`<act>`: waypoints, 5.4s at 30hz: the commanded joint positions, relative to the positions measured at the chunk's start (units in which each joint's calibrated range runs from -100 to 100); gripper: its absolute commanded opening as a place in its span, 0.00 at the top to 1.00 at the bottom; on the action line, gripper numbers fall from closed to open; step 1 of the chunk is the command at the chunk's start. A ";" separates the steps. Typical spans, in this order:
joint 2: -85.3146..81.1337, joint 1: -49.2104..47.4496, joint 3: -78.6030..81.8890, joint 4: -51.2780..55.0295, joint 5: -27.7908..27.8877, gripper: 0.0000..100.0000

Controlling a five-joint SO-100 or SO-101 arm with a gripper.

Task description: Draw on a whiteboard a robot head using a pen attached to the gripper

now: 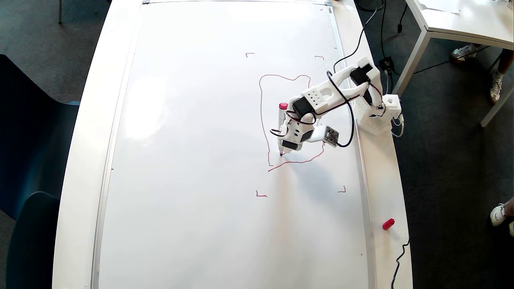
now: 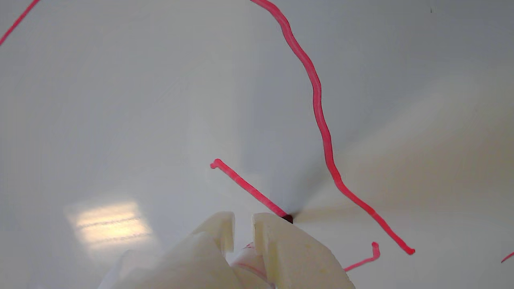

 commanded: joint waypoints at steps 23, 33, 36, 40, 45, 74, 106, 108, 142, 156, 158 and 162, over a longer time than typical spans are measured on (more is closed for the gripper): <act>-0.07 10.38 0.06 5.78 6.05 0.99; -5.94 10.75 9.78 5.61 6.96 0.99; -9.97 10.68 15.59 5.17 7.18 0.99; -12.07 10.09 17.58 5.17 7.18 0.99; -12.40 6.63 17.77 5.17 6.75 0.99; -22.21 8.25 10.50 14.47 10.66 0.99; -17.18 30.13 18.04 8.30 2.84 0.99; -17.10 30.05 18.04 7.26 1.87 0.99; -10.56 26.44 16.68 -5.78 -7.35 0.99; -9.30 31.89 14.77 -6.90 -8.32 0.99; -9.63 33.15 15.13 -8.12 -8.00 0.99; -9.80 34.47 15.31 -8.12 -7.89 0.99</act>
